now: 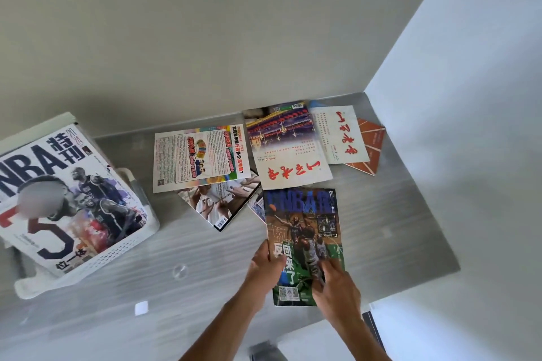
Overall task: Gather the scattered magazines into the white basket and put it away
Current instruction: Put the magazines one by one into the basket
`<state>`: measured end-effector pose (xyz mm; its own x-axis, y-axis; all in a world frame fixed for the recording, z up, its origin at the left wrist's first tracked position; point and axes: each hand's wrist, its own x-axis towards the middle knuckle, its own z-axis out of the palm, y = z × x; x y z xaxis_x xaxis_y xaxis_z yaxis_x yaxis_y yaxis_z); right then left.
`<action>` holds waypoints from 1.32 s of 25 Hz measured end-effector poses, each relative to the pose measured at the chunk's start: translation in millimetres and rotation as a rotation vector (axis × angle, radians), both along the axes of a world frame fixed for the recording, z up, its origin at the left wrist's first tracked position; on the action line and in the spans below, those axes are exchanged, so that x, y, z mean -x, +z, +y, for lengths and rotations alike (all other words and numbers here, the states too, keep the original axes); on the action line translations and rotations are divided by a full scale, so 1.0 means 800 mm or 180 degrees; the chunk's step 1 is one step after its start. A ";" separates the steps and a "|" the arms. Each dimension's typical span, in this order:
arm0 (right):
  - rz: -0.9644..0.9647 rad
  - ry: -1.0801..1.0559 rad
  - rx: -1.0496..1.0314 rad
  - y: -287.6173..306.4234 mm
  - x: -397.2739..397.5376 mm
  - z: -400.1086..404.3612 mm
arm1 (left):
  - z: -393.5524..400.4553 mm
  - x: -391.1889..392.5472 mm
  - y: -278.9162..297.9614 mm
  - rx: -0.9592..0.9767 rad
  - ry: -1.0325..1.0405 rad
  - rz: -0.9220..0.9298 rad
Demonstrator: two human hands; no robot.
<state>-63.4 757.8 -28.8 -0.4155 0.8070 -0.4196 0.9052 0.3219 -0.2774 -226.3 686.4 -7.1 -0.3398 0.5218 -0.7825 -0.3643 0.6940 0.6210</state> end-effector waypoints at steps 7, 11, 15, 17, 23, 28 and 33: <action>0.1334 -0.1528 0.2023 0.024 0.047 0.020 | -0.139 0.073 0.045 -0.1017 -0.0114 0.0562; 0.2168 -0.1074 0.2564 0.062 0.162 -0.018 | -0.199 0.146 0.094 -0.0817 0.1203 0.0819; 0.2915 -0.0208 0.2395 0.155 0.299 -0.055 | -0.254 0.245 0.145 -0.1069 0.2163 0.1300; 0.3090 0.0228 0.2375 0.196 0.373 -0.073 | -0.281 0.297 0.173 -0.1353 0.2555 0.1684; 0.2396 0.0637 0.2131 0.195 0.517 -0.136 | -0.328 0.399 0.155 -0.0790 0.2764 0.2053; 0.1975 0.0200 0.1892 0.141 0.540 -0.150 | -0.354 0.425 0.100 -0.0236 0.2051 0.2071; 0.1724 0.0517 0.1464 0.106 0.536 -0.150 | -0.347 0.437 0.079 0.0346 0.1909 0.2509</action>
